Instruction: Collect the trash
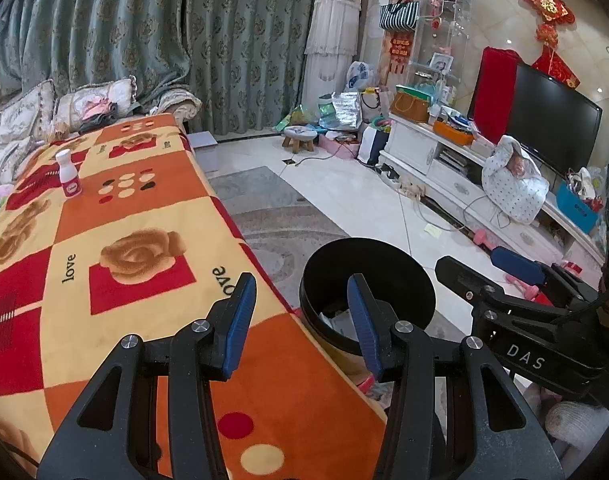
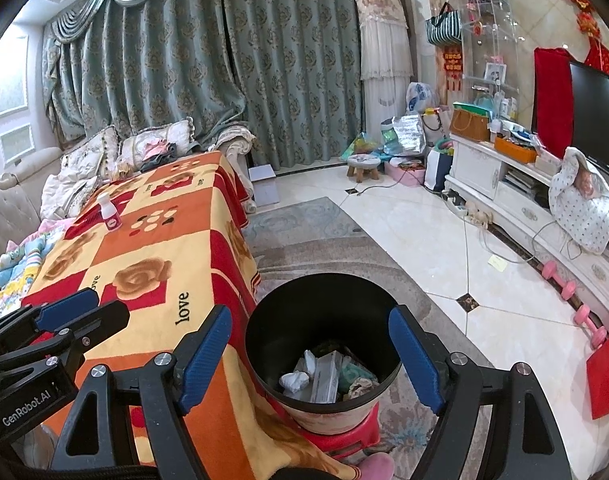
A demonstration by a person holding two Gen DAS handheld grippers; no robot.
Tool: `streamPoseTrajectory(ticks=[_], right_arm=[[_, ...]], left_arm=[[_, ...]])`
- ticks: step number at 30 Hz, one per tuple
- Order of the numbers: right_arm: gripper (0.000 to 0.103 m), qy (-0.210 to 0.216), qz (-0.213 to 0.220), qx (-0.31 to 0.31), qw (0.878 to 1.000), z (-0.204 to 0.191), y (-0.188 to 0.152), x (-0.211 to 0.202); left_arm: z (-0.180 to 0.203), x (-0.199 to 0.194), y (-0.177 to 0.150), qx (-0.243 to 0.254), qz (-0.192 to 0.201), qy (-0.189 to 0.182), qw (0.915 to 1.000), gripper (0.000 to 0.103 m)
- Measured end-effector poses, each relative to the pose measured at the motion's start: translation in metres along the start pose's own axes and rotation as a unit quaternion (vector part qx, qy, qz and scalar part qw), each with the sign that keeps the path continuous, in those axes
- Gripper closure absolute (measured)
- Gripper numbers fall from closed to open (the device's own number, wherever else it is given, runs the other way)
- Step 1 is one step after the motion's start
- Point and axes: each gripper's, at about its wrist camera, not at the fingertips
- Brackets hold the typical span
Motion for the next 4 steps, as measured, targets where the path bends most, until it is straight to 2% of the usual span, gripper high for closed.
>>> streamPoseTrajectory(ticks=[4], right_arm=[[0.024,0.0,-0.004,-0.003,1.0,-0.0011,-0.0004,0.0016]], left_arm=[[-0.0044,0.0004,-0.0034,0.004,0.002,0.007,1.0,0.057]])
Point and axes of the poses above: each gripper's, at about its wrist camera, not at the fingertips, and x roughly the way its jaws point, z to its right, y to its top, and after that the axes turned 9 degrees about -y, right-handed
